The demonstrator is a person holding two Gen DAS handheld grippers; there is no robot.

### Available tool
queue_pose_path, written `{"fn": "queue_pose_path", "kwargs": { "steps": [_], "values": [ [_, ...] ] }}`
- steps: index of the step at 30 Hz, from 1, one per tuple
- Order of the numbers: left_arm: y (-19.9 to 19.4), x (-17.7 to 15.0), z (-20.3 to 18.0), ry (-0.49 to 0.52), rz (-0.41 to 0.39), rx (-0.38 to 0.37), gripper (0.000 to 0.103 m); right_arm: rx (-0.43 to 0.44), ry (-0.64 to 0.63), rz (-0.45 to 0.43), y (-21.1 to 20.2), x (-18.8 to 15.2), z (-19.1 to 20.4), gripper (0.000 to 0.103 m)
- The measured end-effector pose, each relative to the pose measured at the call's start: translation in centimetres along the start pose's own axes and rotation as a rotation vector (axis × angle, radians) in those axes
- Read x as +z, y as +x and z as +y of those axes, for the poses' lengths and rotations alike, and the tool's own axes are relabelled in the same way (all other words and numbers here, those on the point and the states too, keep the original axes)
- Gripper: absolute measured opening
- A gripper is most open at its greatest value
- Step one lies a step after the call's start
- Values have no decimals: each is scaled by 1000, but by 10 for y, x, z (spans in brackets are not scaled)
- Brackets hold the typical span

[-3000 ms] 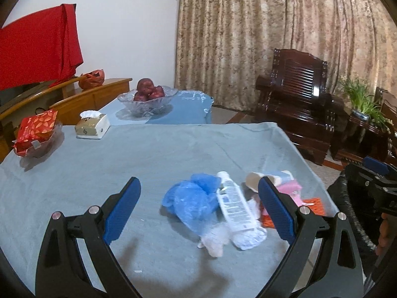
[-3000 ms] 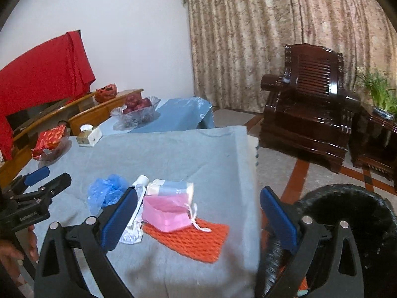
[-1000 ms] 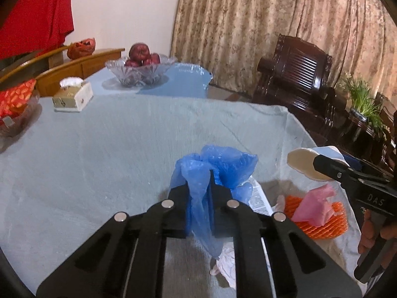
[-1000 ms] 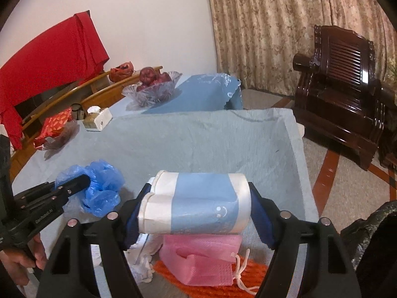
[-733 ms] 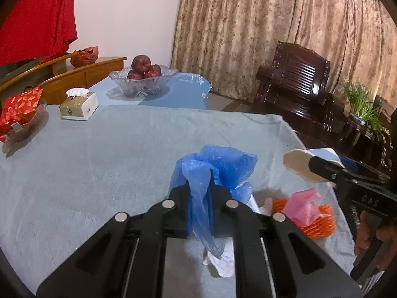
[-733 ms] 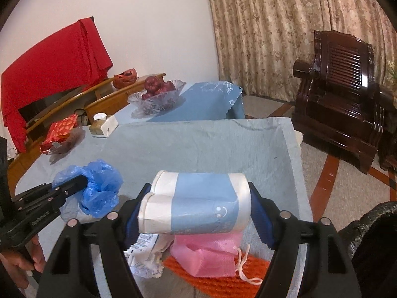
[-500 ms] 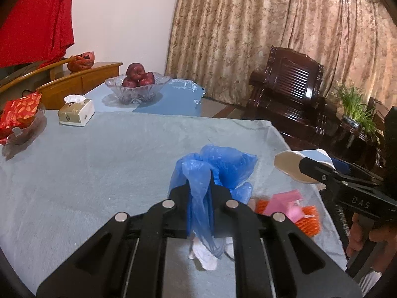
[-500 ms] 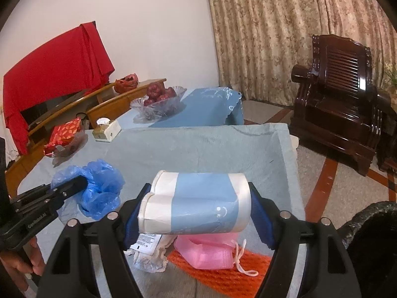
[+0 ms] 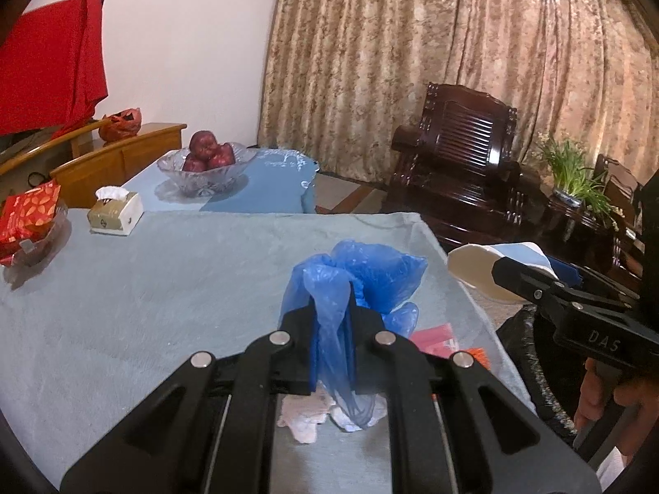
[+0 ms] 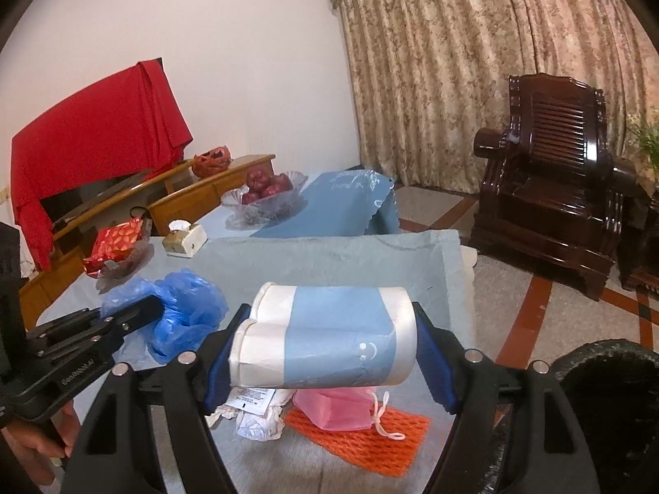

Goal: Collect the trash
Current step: 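Carry the blue bag and blue-and-white roll over the bin with both tools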

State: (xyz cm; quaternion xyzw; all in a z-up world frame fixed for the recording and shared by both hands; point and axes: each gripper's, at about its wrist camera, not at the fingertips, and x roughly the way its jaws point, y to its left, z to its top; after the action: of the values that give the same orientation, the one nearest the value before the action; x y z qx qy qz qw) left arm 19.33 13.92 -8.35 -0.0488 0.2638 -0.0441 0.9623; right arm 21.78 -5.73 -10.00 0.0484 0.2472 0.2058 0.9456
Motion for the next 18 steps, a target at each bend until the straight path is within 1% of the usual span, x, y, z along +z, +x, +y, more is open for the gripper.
{"fn": "queue_pose_path", "kwargs": {
  "steps": [11,18],
  "values": [
    [-19,5,-36,36,-29,-58,8,-37,19,-56,-46,3,-17,73],
    [-28,5,-69,59,-45,-125,8,-86,33,-91,-82,1,-34,73]
  ]
}}
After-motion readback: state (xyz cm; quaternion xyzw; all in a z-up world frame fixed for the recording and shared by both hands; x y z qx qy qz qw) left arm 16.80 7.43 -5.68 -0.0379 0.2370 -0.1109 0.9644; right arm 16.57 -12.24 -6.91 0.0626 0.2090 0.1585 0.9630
